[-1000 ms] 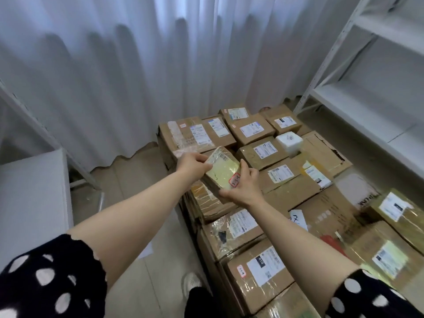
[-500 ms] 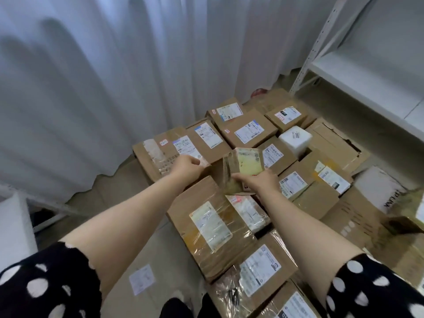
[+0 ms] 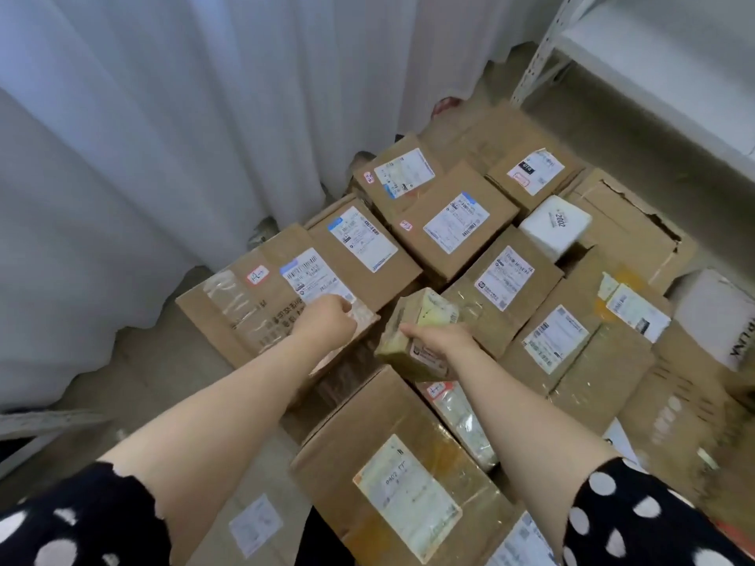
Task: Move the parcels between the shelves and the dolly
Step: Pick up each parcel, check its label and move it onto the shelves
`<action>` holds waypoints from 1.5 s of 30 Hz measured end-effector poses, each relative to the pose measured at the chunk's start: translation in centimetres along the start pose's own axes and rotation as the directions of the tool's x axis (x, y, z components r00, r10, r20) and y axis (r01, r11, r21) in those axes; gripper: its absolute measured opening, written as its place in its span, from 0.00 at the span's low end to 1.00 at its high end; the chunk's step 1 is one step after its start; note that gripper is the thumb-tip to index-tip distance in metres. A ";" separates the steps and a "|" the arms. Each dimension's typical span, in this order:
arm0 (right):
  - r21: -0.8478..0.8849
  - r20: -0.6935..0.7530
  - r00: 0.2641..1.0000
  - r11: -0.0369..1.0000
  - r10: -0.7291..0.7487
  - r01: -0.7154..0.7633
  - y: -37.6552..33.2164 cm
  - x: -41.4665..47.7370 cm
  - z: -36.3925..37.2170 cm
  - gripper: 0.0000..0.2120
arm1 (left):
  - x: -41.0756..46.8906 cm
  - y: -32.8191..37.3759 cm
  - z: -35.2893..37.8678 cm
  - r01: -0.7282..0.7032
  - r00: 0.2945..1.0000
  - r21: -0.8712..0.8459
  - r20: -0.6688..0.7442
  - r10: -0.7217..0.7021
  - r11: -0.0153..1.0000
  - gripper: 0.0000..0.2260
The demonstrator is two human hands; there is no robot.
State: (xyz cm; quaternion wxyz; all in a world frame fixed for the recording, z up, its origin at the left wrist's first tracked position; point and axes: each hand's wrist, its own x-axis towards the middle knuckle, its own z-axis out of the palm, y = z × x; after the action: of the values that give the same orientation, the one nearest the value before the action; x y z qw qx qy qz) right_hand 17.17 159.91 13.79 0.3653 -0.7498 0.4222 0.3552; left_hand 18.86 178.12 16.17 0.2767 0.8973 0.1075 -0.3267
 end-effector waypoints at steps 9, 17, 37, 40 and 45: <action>0.102 -0.024 0.982 0.977 0.189 -0.185 -1.8 5.2 4.3 0.64 | 5.1 -1.8 0.5 -0.125 0.991 0.208 0.073 0.112 0.970 0.21; 0.081 -0.090 0.989 0.991 0.114 -0.107 -1.2 9.9 7.5 0.55 | 7.2 -3.3 1.4 -0.213 0.975 0.350 0.141 0.173 0.912 0.17; -0.187 -0.031 0.974 0.958 -0.226 0.217 0.8 -4.3 -6.4 0.22 | -1.8 7.7 -1.8 -0.318 0.948 0.451 0.167 0.271 0.834 0.19; -0.174 -0.069 0.952 0.944 -0.297 0.282 5.0 -7.5 -11.0 0.30 | -5.7 11.8 0.1 -0.377 0.926 0.498 0.171 0.338 0.781 0.17; -0.214 -0.173 0.909 0.915 -0.381 0.343 16.3 -12.5 -18.4 0.41 | -14.8 19.0 6.1 -0.483 0.866 0.560 0.194 0.461 0.673 0.20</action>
State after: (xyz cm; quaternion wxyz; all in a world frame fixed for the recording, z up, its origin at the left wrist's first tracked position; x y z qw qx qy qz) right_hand 1.85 142.81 29.16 0.3094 -0.8782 0.2781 0.2361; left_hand 11.40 158.84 29.95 0.0597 0.9284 -0.2402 -0.2773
